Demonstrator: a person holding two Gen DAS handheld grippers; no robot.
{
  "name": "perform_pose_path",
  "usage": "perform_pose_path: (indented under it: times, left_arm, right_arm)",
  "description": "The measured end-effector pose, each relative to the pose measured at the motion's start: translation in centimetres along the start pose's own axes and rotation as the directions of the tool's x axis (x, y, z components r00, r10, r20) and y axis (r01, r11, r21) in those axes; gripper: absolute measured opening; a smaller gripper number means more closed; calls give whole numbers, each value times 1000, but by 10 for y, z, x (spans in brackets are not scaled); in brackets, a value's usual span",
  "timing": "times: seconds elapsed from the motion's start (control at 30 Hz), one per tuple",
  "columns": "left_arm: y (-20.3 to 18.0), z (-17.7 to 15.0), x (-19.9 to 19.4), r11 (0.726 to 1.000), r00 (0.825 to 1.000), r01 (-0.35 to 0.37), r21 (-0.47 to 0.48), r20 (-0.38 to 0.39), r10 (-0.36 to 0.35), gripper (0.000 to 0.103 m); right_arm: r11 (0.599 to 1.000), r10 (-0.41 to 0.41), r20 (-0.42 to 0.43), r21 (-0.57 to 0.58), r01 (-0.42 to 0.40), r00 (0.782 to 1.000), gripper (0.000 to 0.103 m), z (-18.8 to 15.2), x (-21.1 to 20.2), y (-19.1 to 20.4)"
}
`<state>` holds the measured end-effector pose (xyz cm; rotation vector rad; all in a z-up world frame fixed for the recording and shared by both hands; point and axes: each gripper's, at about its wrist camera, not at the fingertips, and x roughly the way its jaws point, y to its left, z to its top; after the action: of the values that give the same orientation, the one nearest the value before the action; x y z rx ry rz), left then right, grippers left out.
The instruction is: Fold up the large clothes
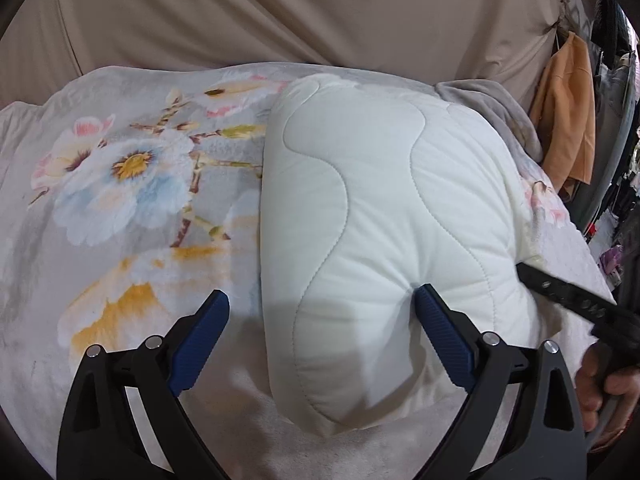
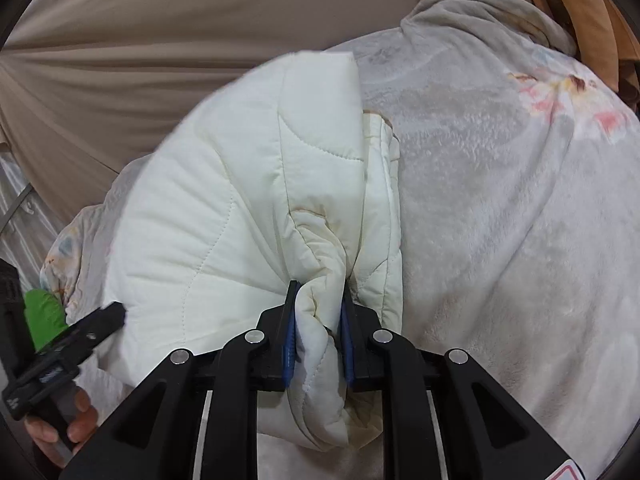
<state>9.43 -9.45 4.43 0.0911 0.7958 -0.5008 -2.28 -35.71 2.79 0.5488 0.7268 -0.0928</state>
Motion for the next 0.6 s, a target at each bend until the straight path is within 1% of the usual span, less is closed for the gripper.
perform_pose_path:
  times: [0.07,0.1,0.17,0.2,0.23,0.27,0.33,0.37,0.4,0.43,0.47,0.53,0.6]
  left_arm:
    - [2,1,-1,1000,1000,-7,-1,2,7,92]
    - [1,1,-2,1000,1000,-15,1,5,15,93]
    - [-1,2,-4,999,999,-34,14,14,33,92]
    - [-2,1,-4,999,999,-36,18,15,36,92]
    - [-2,2,-4,999,999,-37,18,15,37,92]
    - [-2,2,-4,999,999,-38,16,14,37,92]
    - [-2,2,-4,999,999,-37,15,13,37,92]
    - [-3,2,-4,999,999,-32,16,9,32,92]
    - [-3,2,-4,1000,1000,-21,17,3,21,92]
    - [-3,1,-4,1000,1000,-19,19,-1,19,92]
    - [-4,0,-4,999,1000,-30,23,2,30,92]
    - [-5,-1,-5,998,998,-53,35,15,53,92]
    - [-4,0,-4,999,999,-47,26,12,47,92]
  right_arm:
    - [999,8,46,33,-9,999,17,8,-20,2]
    - [999,6,99,34,-9,995,18,12,-36,8]
    - [999,-31,169,-10,33,985,18,17,-54,21]
    - [996,-52,189,-57,64,981,18,19,-60,32]
    - [992,-63,185,-94,82,981,16,20,-59,40]
    - [986,-77,162,-132,99,984,14,19,-51,46]
    - [977,-118,77,-167,130,990,12,11,-22,46]
    - [976,-131,12,-173,132,991,7,6,1,41]
    - [976,-145,1,-163,144,989,6,-4,9,36]
    - [976,-157,7,-149,156,988,5,-6,7,34]
    - [979,-149,18,-140,150,989,4,-6,-2,37]
    - [979,-131,80,-146,141,988,4,-3,-26,46]
    - [968,-160,128,-172,181,979,4,-2,-39,53]
